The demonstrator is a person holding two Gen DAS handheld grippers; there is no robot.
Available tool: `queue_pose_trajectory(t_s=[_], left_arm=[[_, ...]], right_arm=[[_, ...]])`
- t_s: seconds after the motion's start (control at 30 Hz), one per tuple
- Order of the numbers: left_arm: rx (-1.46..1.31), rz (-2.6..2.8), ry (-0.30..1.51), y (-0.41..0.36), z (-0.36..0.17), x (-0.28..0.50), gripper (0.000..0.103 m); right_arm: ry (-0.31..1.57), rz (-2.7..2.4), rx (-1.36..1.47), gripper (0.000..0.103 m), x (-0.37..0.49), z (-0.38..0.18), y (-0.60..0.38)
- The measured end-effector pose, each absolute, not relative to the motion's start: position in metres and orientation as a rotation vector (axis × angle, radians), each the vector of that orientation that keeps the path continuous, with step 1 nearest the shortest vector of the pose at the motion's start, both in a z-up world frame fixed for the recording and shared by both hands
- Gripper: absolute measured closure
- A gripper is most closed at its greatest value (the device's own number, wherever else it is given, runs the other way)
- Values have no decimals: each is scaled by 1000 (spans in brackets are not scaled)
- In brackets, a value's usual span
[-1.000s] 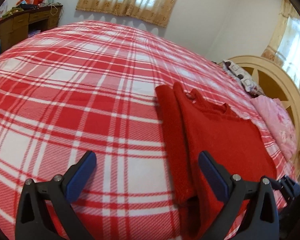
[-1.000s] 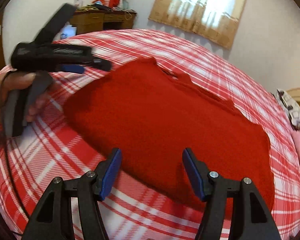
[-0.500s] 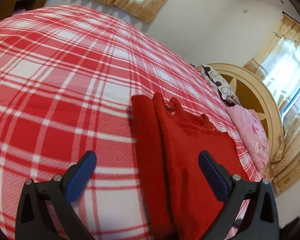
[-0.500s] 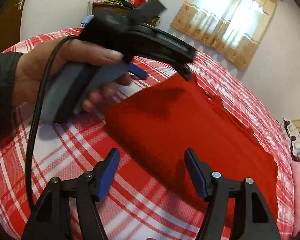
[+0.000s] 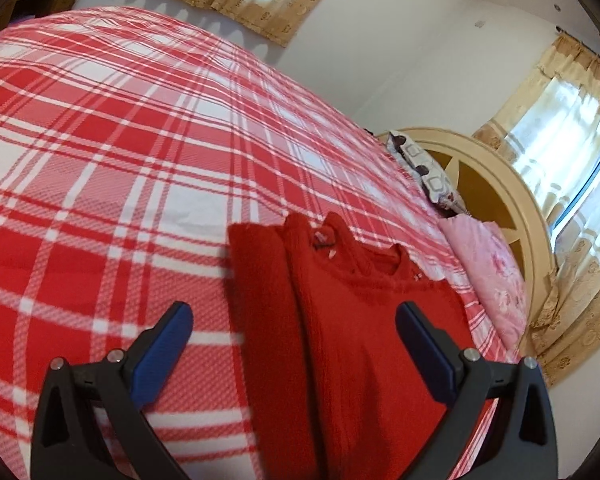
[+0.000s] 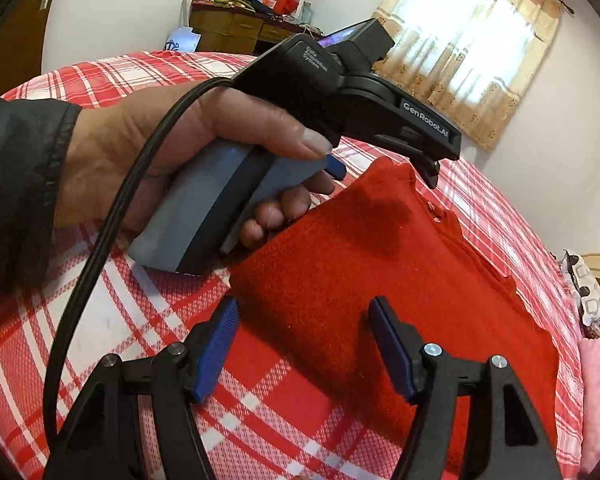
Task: Fold small clothes
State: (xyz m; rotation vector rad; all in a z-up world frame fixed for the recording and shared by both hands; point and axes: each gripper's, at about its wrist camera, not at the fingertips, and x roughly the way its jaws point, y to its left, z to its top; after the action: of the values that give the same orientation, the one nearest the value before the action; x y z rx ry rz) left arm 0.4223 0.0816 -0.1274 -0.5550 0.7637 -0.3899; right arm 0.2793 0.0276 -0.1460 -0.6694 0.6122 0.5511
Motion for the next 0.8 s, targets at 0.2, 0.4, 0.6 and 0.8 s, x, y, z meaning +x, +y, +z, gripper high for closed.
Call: queue_pose_trajectory(t_s=[0.2,0.4,0.6,0.8], left_arm=[[-557,-430,770,82,-129,428,10],[-622,-451,775,90,-135,431,41],[-659,-464,819,89,-141,435,74],[-729,-493,826,96,-145,435,84]], right_arm=[[597,554,-680,35,277,-147,32],[613,594,-664,57,278,-147,34],[608,610,-676,92,273,-148,35],[589,634,-625,94,269,-137,24]])
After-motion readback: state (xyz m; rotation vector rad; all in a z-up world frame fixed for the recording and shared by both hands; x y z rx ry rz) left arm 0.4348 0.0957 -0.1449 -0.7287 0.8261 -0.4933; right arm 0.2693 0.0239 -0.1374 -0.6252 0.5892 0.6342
